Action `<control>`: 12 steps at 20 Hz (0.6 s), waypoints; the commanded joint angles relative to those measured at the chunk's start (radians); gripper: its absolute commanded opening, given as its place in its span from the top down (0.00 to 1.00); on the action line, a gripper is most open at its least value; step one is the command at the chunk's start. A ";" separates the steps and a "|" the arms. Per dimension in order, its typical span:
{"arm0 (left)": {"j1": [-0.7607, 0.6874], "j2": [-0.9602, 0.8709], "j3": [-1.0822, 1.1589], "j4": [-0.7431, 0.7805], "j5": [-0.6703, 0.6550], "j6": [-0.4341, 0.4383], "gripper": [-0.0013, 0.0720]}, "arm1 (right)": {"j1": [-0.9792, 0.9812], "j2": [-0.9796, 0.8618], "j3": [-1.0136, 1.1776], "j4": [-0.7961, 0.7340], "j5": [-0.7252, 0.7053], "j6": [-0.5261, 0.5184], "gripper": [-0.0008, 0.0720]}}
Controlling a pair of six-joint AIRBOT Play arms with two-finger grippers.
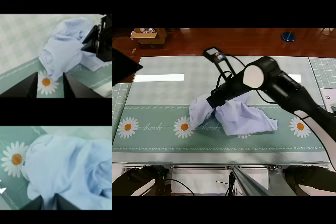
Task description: Fold the shirts.
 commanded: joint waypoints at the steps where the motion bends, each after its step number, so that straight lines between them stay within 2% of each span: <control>1: 0.001 0.000 -0.104 0.044 0.005 0.030 0.45 | -0.030 -0.004 0.002 -0.019 0.036 -0.010 0.44; 3: 0.001 0.001 -0.185 0.051 0.049 0.060 0.44 | -0.099 0.077 0.002 -0.106 0.076 -0.010 0.41; 4: 0.001 0.001 -0.228 0.051 0.080 0.072 0.44 | -0.141 0.127 0.002 -0.193 0.099 -0.010 0.41; 5: 0.003 0.001 -0.277 0.051 0.117 0.074 0.44 | -0.185 0.171 0.002 -0.289 0.123 -0.008 0.37; 6: 0.014 0.001 -0.327 0.050 0.151 0.072 0.43 | -0.242 0.214 0.002 -0.389 0.154 0.002 0.19; 8: 0.065 0.000 -0.441 0.048 0.210 0.044 0.43 | -0.375 0.269 0.002 -0.530 0.222 0.002 0.19; 10: 0.163 0.000 -0.572 0.002 0.259 0.037 0.40 | -0.555 0.293 0.002 -0.545 0.262 0.001 0.20; 11: 0.231 0.000 -0.643 -0.072 0.286 0.042 0.16 | -0.642 0.297 -0.001 -0.499 0.263 0.000 0.20; 12: 0.307 0.000 -0.716 -0.182 0.306 0.067 0.03 | -0.734 0.297 -0.007 -0.425 0.260 -0.003 0.20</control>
